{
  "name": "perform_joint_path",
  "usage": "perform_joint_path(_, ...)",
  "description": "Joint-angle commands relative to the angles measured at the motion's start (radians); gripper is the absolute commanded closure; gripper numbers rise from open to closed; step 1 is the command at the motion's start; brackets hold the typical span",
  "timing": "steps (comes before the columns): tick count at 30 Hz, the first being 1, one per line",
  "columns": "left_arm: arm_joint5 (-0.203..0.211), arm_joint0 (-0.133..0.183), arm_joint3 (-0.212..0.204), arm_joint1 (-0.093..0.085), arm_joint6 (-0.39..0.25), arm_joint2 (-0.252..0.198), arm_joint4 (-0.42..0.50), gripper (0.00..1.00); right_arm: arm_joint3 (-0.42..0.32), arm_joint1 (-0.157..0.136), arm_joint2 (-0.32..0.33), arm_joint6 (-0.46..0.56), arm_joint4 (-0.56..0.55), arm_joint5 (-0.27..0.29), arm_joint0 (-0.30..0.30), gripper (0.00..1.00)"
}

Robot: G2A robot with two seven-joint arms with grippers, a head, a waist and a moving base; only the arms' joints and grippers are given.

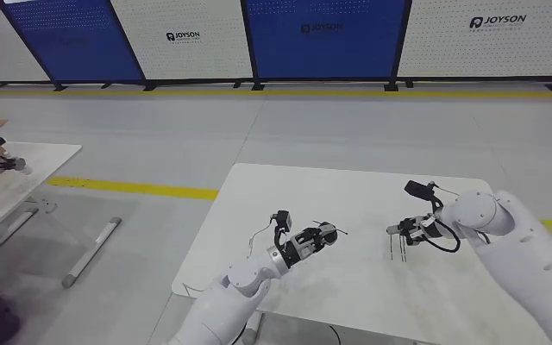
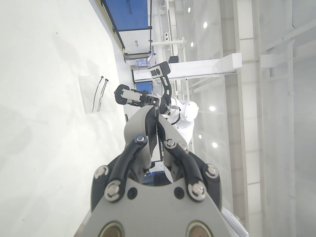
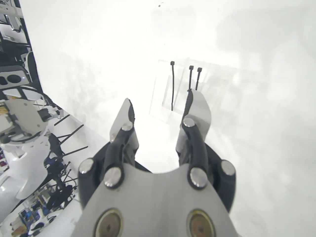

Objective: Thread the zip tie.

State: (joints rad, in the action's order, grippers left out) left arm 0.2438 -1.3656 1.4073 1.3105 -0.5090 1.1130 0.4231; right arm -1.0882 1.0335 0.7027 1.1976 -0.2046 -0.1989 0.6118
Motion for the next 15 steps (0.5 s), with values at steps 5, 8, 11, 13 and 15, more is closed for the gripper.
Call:
perform_joint_path(5,0.0,0.0,0.0,0.0,0.0,0.0,0.0,1.0,0.06,0.023,-0.027,-0.003,-0.003,0.012,-0.015,0.69)
perform_joint_path(8,0.0,0.0,0.0,0.0,0.0,0.0,0.0,1.0,0.077,0.027,-0.024,-0.017,-0.003,0.02,-0.014,0.67)
perform_joint_path(11,0.0,0.0,0.0,0.0,0.0,0.0,0.0,1.0,0.075,0.027,-0.018,-0.034,-0.013,0.01,-0.006,0.65)
perform_joint_path(13,0.0,0.0,0.0,0.0,0.0,0.0,0.0,1.0,0.069,0.025,-0.011,-0.041,-0.019,0.006,0.002,0.65)
perform_joint_path(15,0.0,0.0,0.0,0.0,0.0,0.0,0.0,1.0,0.059,0.022,-0.003,-0.044,-0.024,0.006,0.011,0.68)
